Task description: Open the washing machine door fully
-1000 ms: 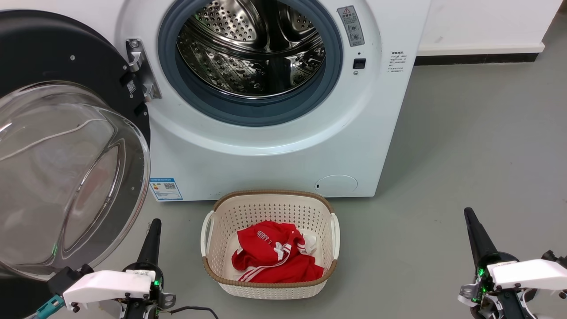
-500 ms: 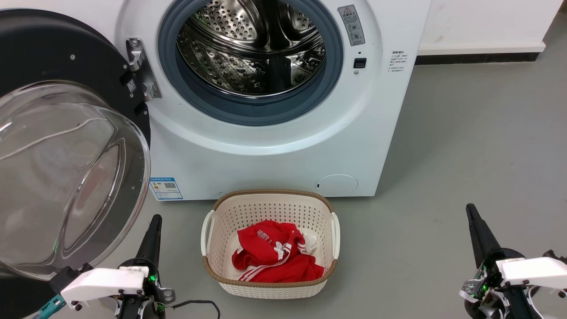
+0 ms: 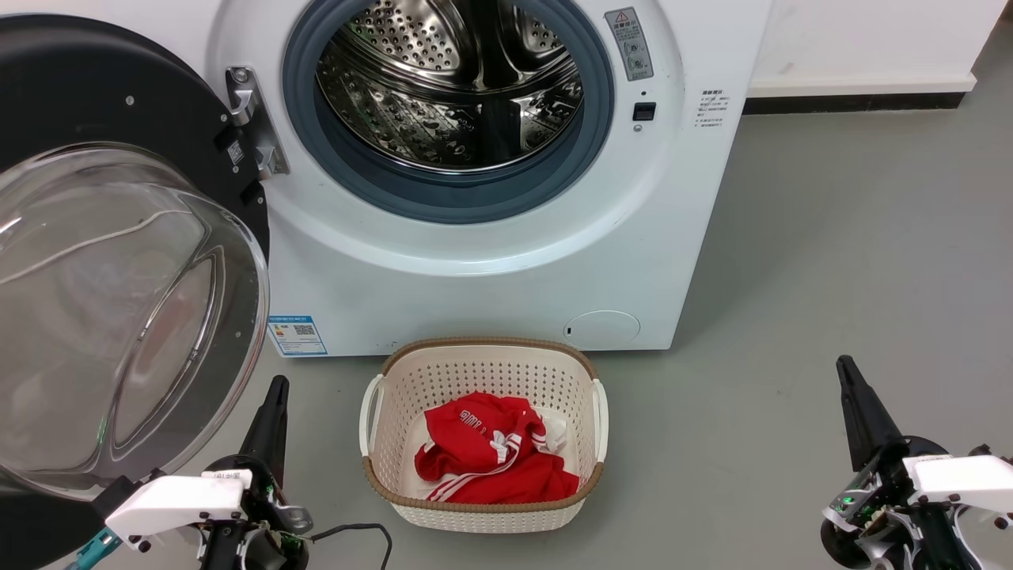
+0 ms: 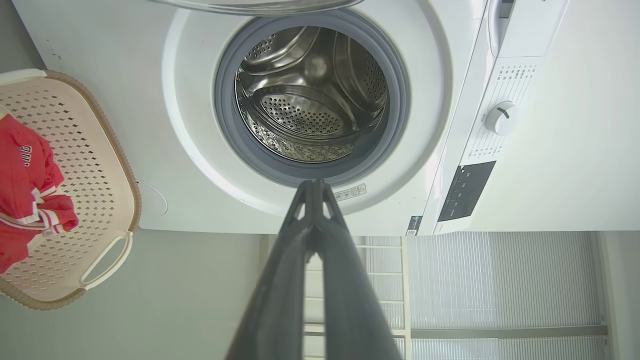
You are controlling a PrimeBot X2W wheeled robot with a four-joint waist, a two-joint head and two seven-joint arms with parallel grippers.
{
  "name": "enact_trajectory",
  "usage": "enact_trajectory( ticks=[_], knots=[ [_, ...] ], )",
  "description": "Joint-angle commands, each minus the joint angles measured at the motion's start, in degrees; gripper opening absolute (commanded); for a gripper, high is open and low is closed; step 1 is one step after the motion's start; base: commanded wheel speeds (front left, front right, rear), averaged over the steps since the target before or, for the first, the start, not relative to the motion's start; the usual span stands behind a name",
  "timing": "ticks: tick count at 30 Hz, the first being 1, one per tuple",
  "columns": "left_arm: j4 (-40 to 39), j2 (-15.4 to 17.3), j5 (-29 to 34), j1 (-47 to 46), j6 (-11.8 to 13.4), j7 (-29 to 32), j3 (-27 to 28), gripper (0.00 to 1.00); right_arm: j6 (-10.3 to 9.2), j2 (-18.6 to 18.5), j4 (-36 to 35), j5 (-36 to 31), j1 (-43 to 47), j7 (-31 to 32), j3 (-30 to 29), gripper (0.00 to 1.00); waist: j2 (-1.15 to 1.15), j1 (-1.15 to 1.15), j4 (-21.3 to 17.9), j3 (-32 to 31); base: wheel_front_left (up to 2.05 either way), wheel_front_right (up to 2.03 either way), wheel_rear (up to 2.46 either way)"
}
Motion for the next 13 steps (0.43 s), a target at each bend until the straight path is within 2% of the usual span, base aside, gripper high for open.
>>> enact_trajectory(
  ticks=[1,13],
  knots=[
    [0.3,0.1,-1.1,-0.6,-0.3,0.3,0.3,0.00,0.00,0.1,0.1,1.1,-0.8,0.4,-0.2,0.00,0.00,0.00,0.0,0.0,0.00,0.00,0.00],
    [0.2,0.1,-1.0,-0.6,-0.3,0.3,0.2,0.00,0.00,0.3,0.1,0.7,-0.8,0.5,-0.4,0.00,0.00,0.00,0.0,0.0,0.00,0.00,0.00]
  ],
)
